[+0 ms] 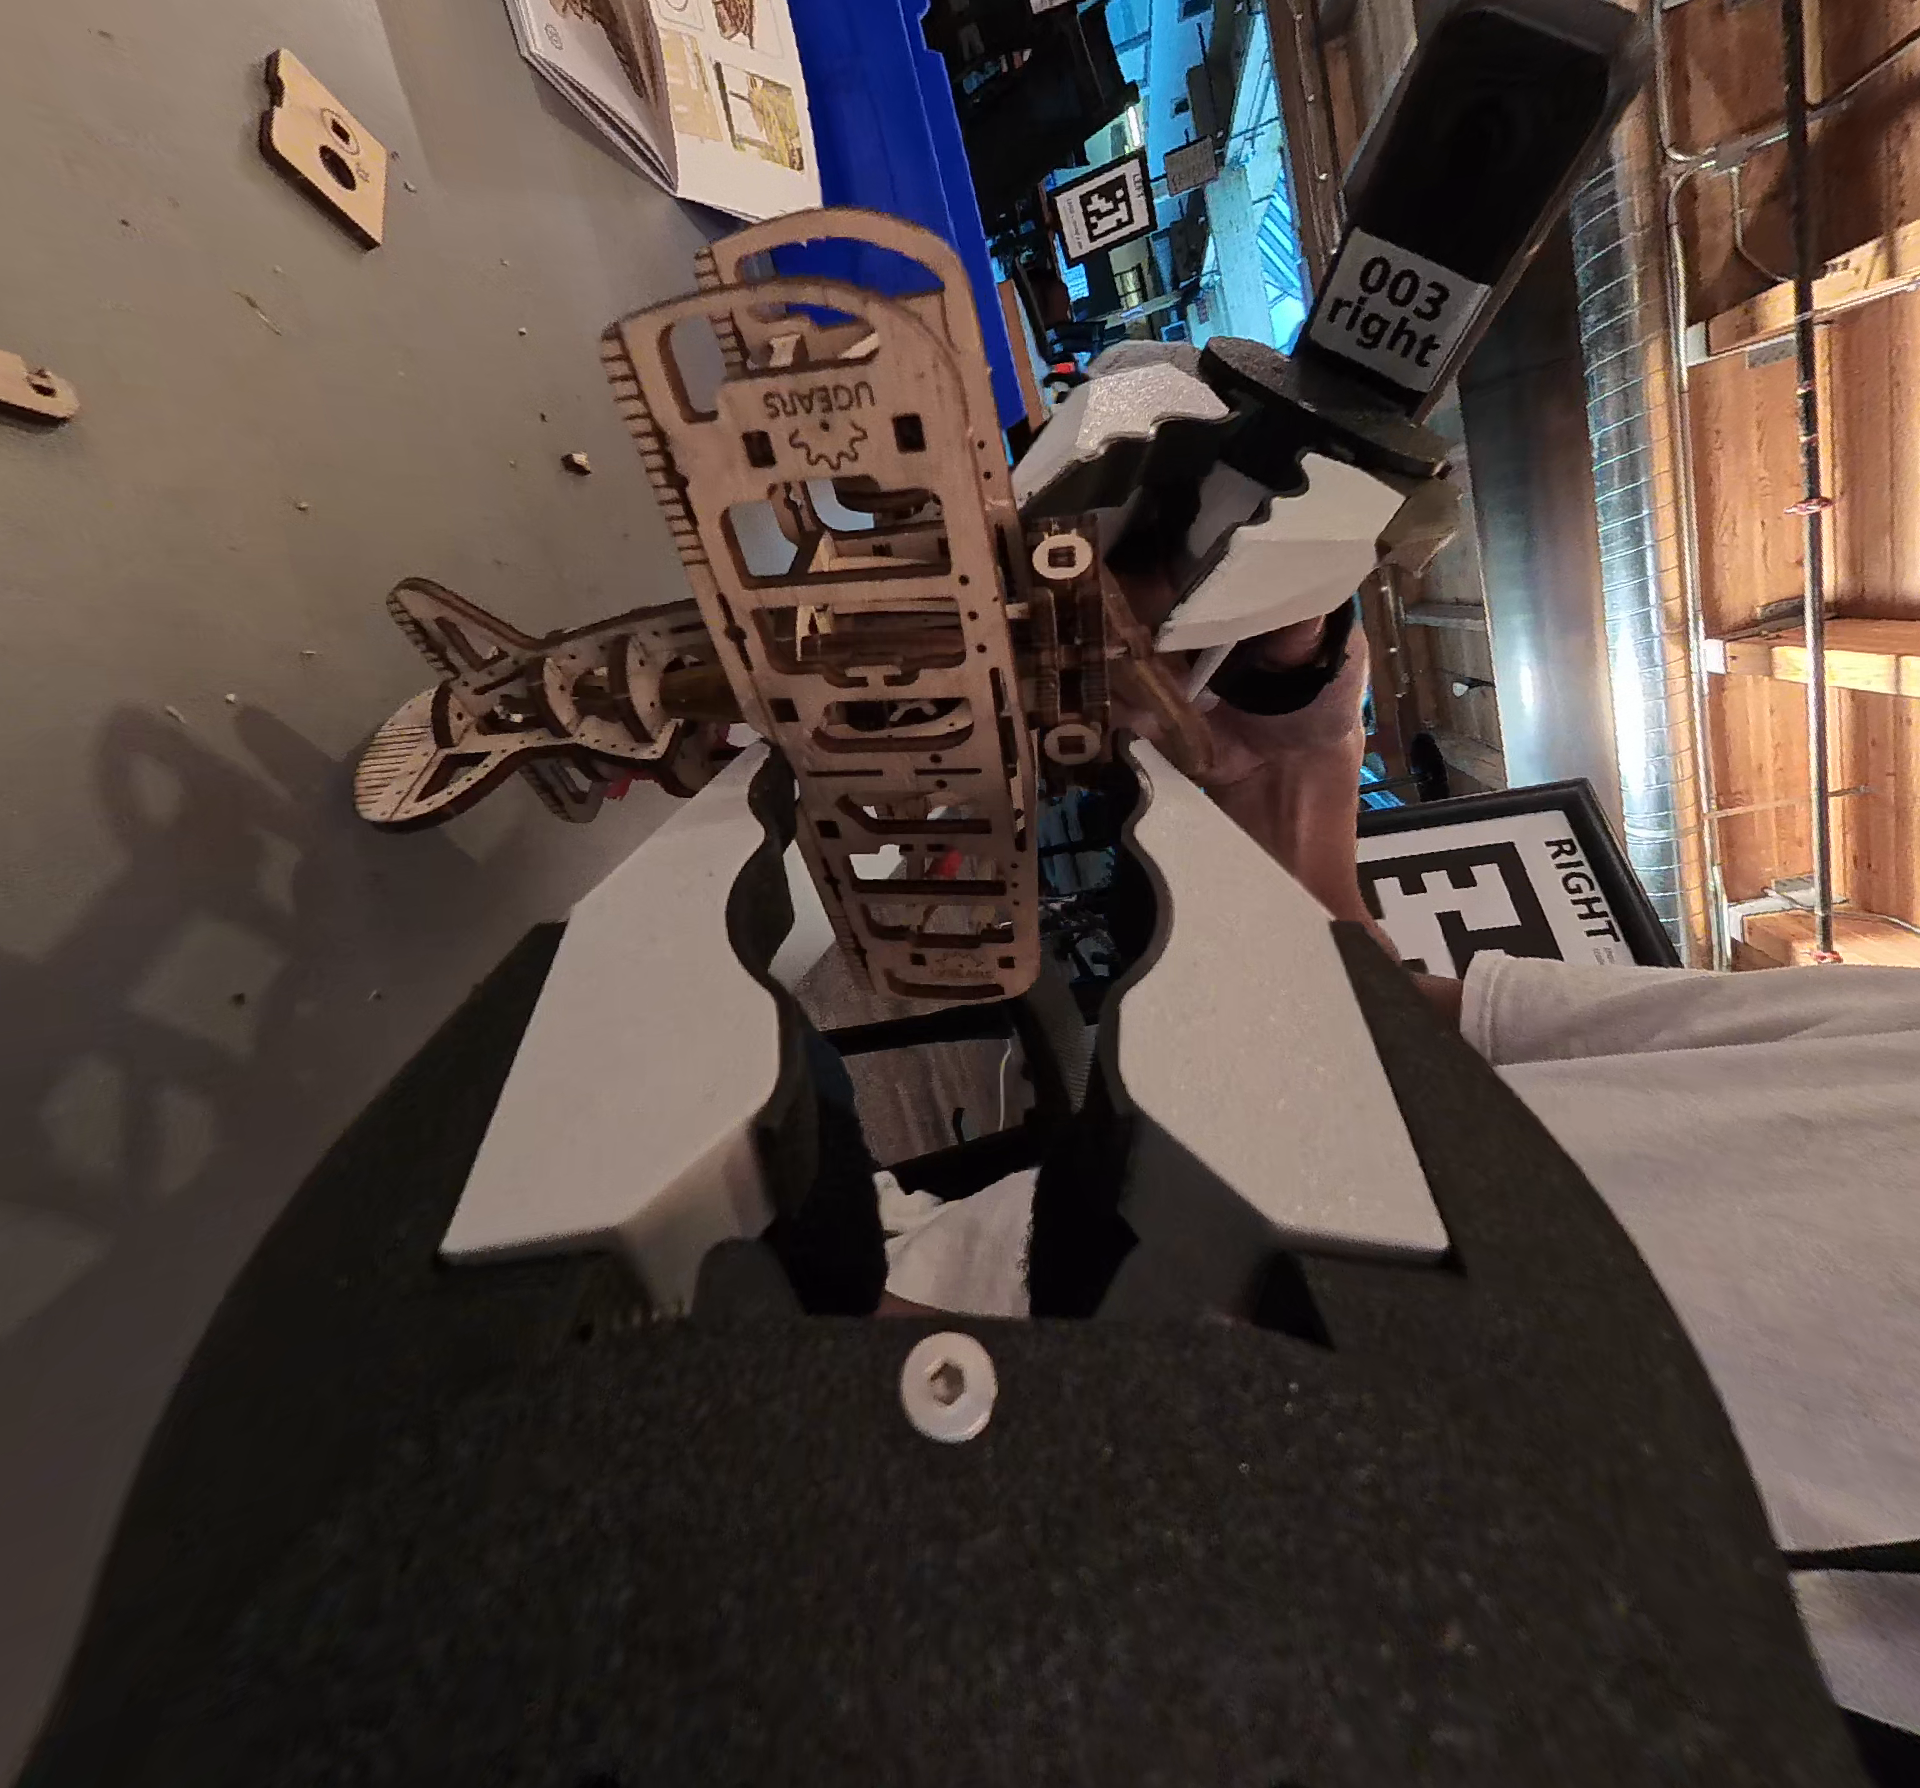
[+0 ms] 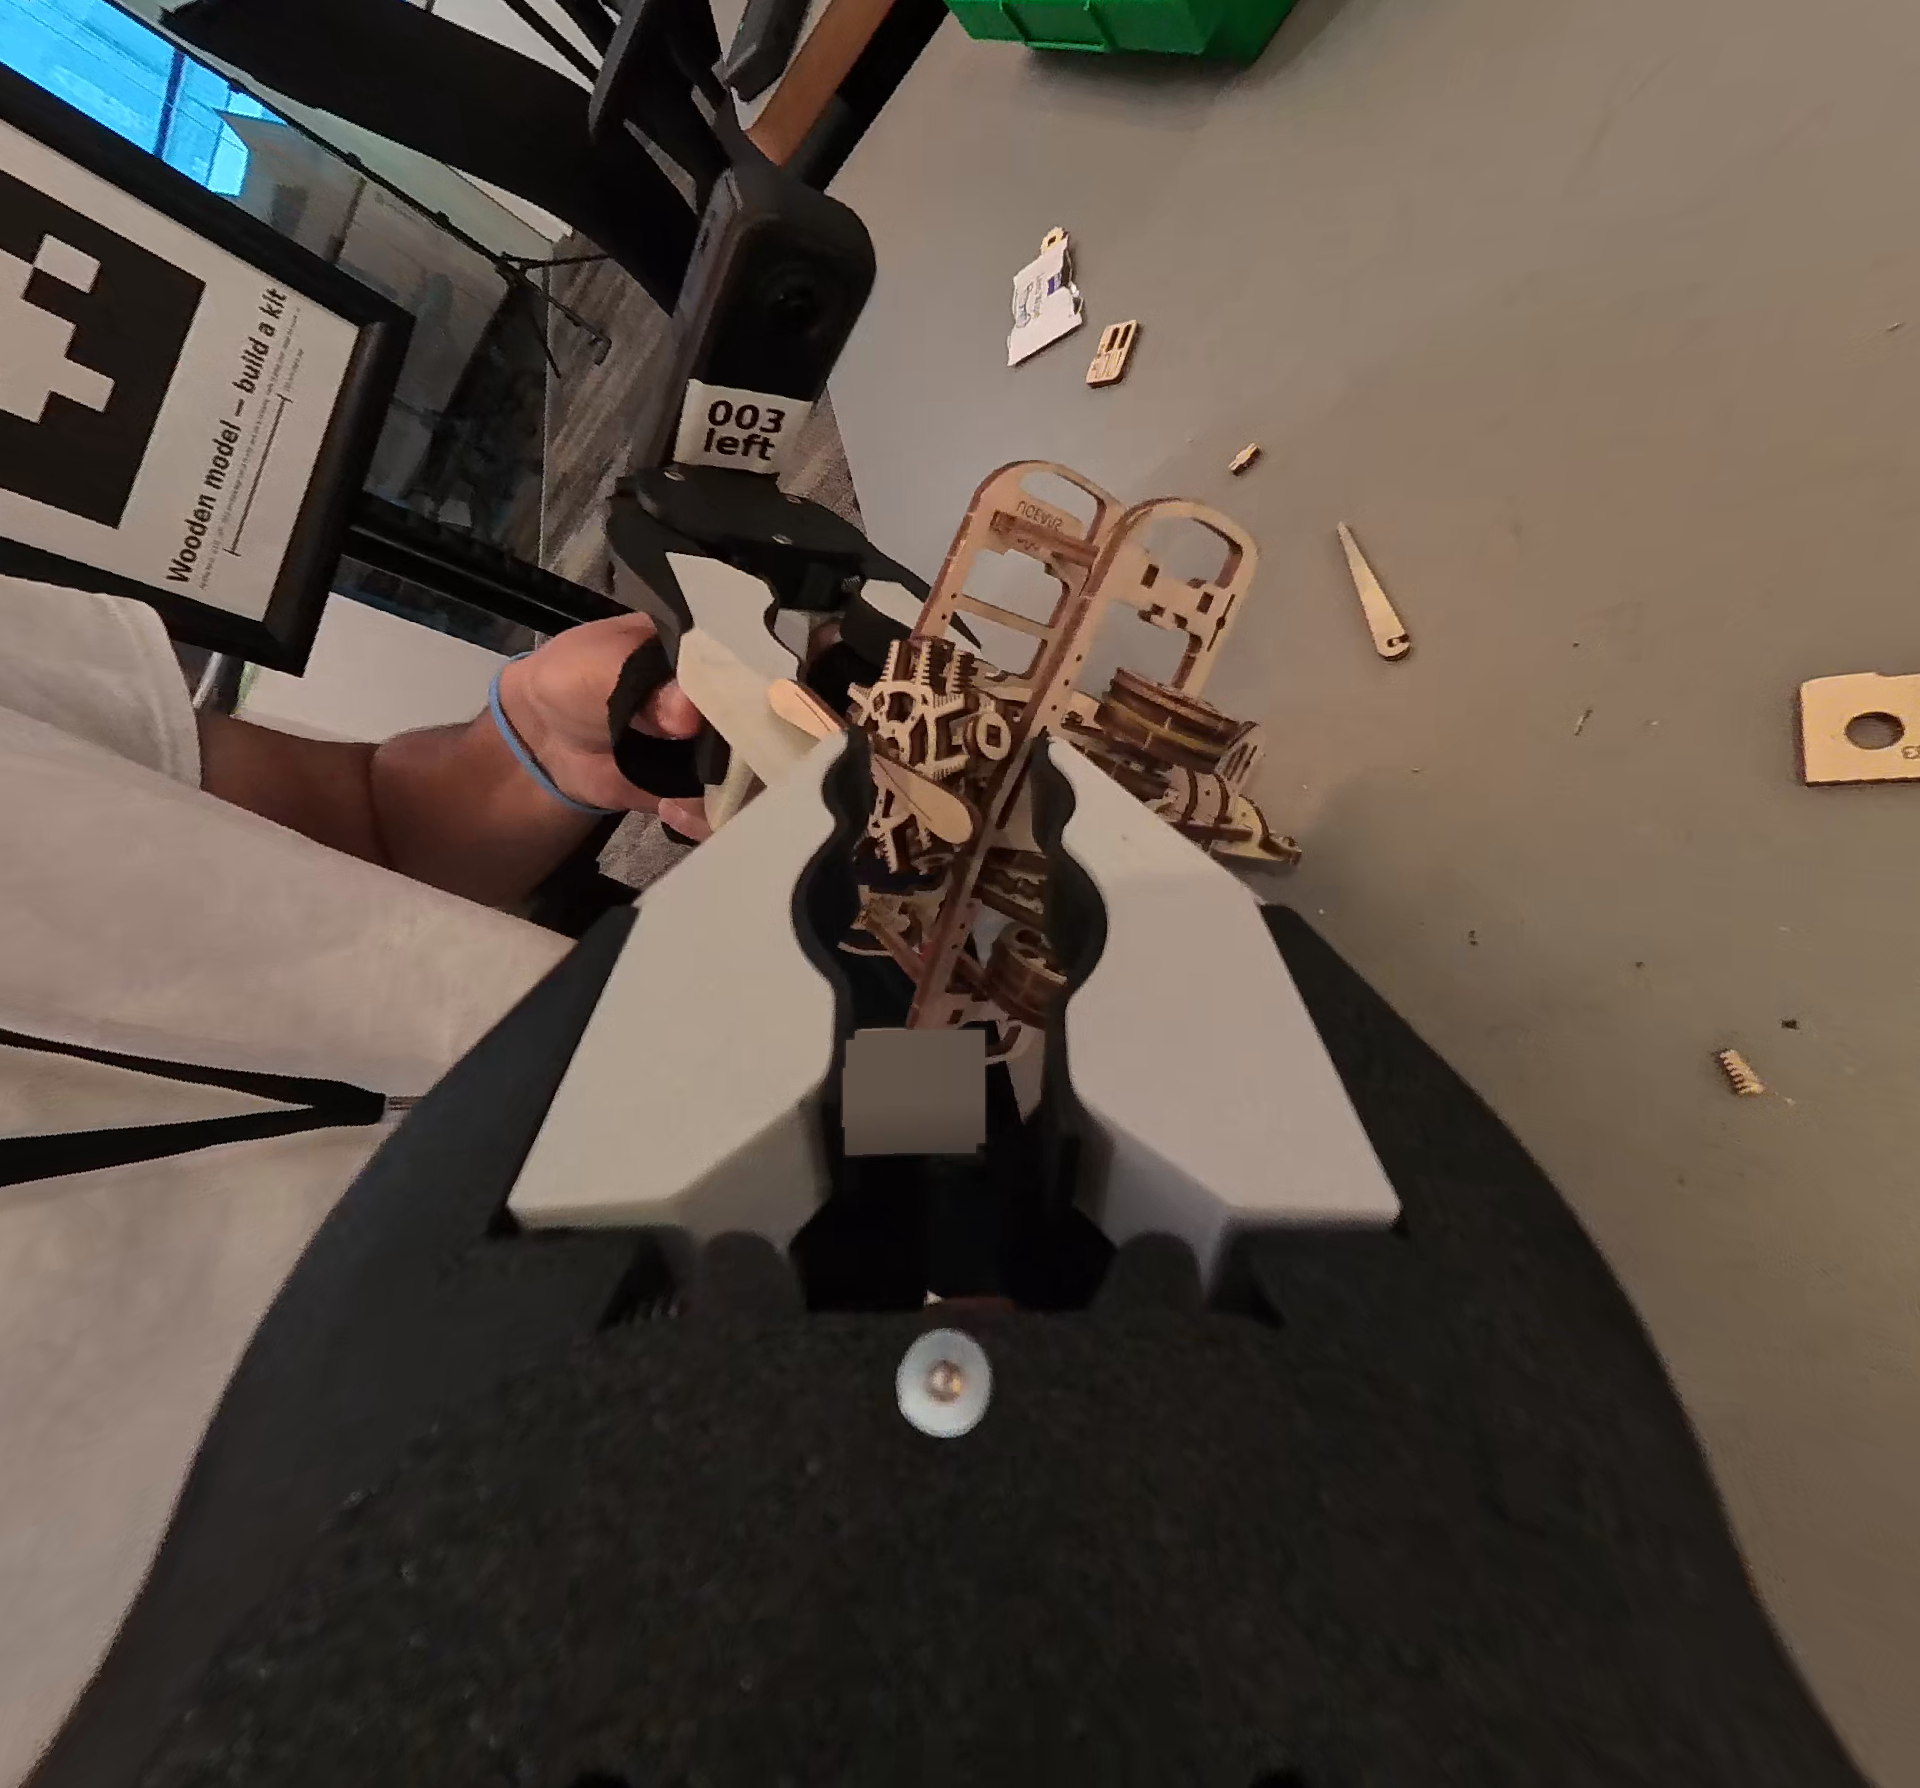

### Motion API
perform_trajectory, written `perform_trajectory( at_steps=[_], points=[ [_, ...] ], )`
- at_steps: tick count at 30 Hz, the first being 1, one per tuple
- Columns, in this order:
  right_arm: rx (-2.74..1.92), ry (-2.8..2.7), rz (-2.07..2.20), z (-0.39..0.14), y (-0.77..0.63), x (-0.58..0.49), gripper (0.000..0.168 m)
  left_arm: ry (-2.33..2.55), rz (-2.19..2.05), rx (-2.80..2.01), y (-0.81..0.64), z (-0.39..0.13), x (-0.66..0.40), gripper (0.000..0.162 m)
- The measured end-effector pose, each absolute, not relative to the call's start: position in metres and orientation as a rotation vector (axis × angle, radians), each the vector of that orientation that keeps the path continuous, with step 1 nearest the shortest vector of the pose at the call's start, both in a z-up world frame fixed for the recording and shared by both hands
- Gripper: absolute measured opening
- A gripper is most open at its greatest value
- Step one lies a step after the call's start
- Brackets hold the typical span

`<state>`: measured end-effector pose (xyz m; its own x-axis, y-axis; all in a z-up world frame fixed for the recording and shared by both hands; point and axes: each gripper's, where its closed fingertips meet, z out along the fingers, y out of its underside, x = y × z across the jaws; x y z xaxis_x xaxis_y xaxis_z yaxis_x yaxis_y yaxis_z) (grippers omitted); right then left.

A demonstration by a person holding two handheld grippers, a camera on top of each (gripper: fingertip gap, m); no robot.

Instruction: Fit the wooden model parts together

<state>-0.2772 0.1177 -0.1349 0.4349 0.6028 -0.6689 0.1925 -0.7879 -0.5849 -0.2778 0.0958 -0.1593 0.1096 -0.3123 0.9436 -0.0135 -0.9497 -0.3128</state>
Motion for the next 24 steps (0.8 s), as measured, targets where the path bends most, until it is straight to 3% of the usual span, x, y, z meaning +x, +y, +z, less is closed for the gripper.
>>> perform_trajectory(
  at_steps=[24],
  points=[
    [-2.209,-0.821,1.047,-0.141,0.124,-0.277,0.026,0.359,-1.662,-2.225,0.107,-0.169,-0.283,0.057]
  ],
)
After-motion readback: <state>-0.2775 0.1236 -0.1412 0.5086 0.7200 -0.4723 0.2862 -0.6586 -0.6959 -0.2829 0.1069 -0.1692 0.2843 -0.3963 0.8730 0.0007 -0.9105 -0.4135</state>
